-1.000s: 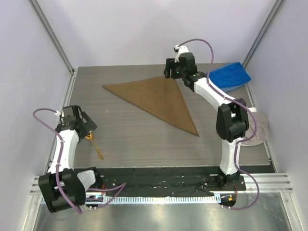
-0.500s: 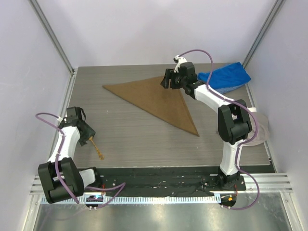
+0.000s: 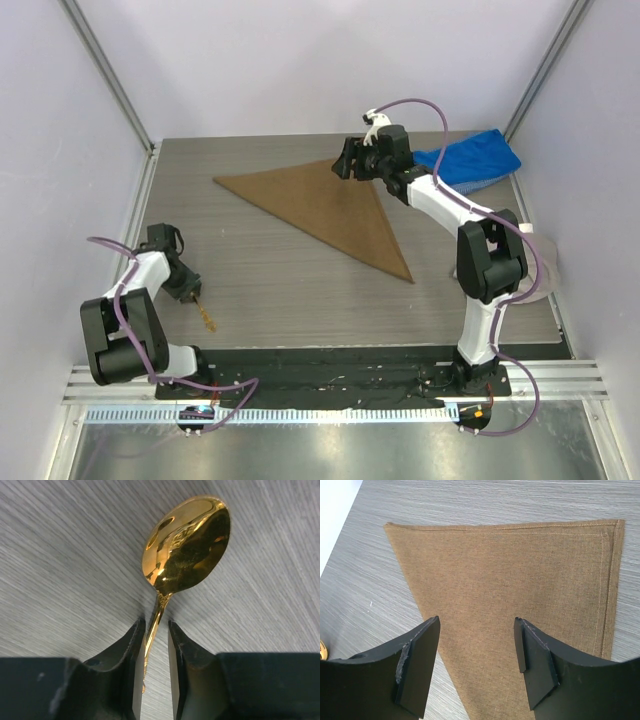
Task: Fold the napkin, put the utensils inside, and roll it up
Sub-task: Grab a utensil with the right arm
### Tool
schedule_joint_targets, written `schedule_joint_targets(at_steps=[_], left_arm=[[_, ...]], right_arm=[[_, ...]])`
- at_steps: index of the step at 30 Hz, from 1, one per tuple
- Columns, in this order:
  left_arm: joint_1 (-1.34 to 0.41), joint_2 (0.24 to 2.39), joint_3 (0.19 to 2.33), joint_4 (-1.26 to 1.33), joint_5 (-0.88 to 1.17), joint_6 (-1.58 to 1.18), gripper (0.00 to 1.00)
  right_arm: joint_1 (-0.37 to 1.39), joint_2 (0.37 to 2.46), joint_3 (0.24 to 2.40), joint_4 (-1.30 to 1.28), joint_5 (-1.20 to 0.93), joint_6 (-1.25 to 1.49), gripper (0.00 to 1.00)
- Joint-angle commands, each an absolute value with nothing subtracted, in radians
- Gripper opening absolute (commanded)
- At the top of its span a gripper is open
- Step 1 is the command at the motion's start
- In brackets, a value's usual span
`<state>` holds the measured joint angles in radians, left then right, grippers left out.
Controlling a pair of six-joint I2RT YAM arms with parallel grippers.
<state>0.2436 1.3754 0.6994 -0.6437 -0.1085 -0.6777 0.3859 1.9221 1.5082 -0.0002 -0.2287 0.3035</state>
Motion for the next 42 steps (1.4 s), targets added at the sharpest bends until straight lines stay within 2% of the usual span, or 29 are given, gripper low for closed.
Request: schedule_joint_targets(at_steps=[1,8,13,18,26,28,34,36,37,42], left_arm=[[0.236,1.388,0.692,-0.583,-0.083,-0.709,0.26],[0.131,1.399,0.647,-0.508,-0.072,-0.807,0.11],[-0.039,1.402,0.650,-0.421,-0.112,-0.942,0.10],[-0.239,1.506,0.725,-0.330,-0.156,-1.000,0.08],[-0.408,1.655,0.867,-0.282,-0.161,-1.006,0.09],[-0.414,1.654,0.896,-0.288,-0.150,-0.989,0.14],[-0.414,1.595,0.979,-0.350,-0.126,-0.887,0.60],[-0.414,1.542,1.000,-0.396,-0.144,-0.830,0.67],[-0.408,1.520,1.015,-0.419,-0.155,-0.813,0.76],[-0.253,1.350,0.950,-0.502,-0.077,-0.755,0.85]], right_arm=[[0.388,1.848,1.512,0.051,-0.239,0.316,0.69],[0.390,1.842,1.505,0.049,-0.238,0.319,0.69],[0.394,1.825,1.499,0.034,-0.233,0.314,0.69],[0.414,1.809,1.473,0.023,-0.236,0.310,0.68],[0.472,1.764,1.381,-0.037,-0.196,0.285,0.68],[0.486,1.756,1.367,-0.063,-0.172,0.278,0.68],[0.558,1.733,1.339,-0.126,-0.091,0.250,0.68],[0.581,1.723,1.330,-0.138,-0.077,0.245,0.68],[0.589,1.720,1.327,-0.140,-0.060,0.245,0.68],[0.652,1.738,1.336,-0.161,-0.034,0.225,0.68]])
